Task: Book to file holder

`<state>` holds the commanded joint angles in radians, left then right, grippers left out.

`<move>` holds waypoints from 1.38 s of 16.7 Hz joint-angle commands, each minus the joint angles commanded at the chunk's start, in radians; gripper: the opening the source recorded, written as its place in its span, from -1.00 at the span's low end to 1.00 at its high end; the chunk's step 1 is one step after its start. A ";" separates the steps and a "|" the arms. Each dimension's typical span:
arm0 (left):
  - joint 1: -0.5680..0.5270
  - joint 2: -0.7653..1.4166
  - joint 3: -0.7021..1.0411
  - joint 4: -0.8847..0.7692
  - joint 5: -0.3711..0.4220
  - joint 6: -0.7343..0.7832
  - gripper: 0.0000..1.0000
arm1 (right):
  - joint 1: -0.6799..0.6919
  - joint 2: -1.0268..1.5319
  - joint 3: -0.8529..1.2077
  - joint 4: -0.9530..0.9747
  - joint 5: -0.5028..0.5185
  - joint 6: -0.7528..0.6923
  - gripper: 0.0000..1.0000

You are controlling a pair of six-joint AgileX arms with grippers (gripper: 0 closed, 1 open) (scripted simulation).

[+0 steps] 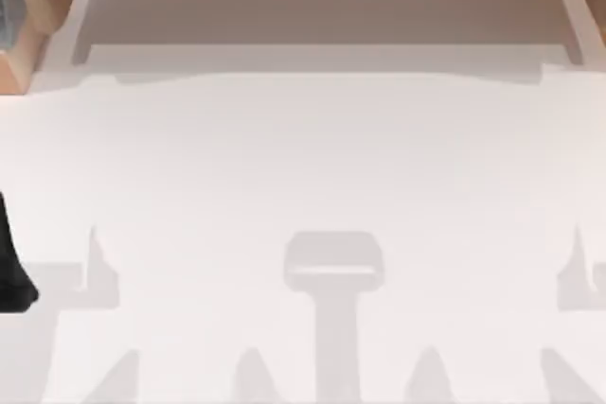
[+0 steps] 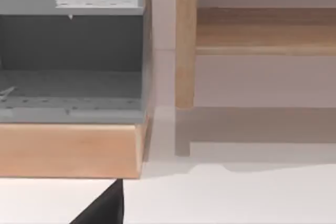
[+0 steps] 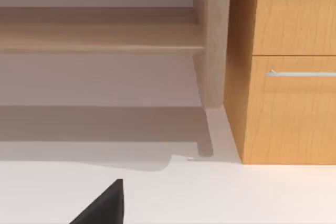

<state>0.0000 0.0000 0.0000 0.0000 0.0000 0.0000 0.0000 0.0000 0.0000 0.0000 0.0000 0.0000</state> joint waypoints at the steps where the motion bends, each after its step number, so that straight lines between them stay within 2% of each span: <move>1: 0.000 0.000 0.000 0.000 0.000 0.000 1.00 | 0.000 0.000 0.000 0.000 0.000 0.000 1.00; 5: -0.023 0.060 0.062 -0.003 -0.018 0.000 1.00 | 0.000 0.000 0.000 0.000 0.000 0.000 1.00; 9: -0.093 0.286 0.292 -0.014 -0.082 0.002 1.00 | 0.000 0.000 0.000 0.000 0.000 0.000 1.00; 12: -0.164 0.551 0.566 -0.029 -0.149 0.004 1.00 | 0.000 0.000 0.000 0.000 0.000 0.000 1.00; 20: -0.378 1.379 1.465 -0.072 -0.350 0.009 1.00 | 0.000 0.000 0.000 0.000 0.000 0.000 1.00; 23: -0.447 1.647 1.749 -0.086 -0.414 0.010 1.00 | 0.000 0.000 0.000 0.000 0.000 0.000 1.00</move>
<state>-0.4471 1.6468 1.7491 -0.0857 -0.4141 0.0098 0.0000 0.0000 0.0000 0.0000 0.0000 0.0000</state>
